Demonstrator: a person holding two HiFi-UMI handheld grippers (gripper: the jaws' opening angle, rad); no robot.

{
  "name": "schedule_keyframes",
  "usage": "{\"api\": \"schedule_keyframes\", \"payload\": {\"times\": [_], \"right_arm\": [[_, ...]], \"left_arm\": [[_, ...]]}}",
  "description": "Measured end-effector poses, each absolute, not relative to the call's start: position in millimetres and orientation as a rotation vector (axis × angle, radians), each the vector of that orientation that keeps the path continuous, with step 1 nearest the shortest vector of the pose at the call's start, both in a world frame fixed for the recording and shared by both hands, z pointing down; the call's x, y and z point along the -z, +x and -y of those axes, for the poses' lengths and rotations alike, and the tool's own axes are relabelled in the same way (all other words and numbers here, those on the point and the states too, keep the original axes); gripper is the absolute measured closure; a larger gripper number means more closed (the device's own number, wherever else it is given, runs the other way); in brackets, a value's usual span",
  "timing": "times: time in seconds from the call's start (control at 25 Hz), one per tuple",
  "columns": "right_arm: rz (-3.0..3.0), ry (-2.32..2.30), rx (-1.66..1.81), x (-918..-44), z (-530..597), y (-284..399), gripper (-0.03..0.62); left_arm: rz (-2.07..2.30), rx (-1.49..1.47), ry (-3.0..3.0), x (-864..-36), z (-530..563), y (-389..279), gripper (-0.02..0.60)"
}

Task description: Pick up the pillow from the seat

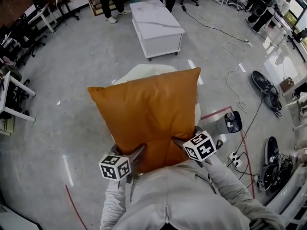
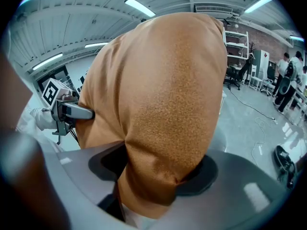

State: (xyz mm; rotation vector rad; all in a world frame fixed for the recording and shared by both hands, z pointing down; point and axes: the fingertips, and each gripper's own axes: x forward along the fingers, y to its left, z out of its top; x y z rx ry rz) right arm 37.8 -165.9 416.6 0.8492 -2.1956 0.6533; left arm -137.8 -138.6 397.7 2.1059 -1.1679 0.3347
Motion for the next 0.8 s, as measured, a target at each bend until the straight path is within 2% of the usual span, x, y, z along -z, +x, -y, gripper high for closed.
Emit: {"api": "schedule_keyframes", "payload": {"times": [0.8], "right_arm": [[2.203, 0.84, -0.623, -413.3, 166.5, 29.7, 0.313]], "left_arm": [[1.182, -0.322, 2.111, -395.9, 137.5, -146.0, 0.229]]}}
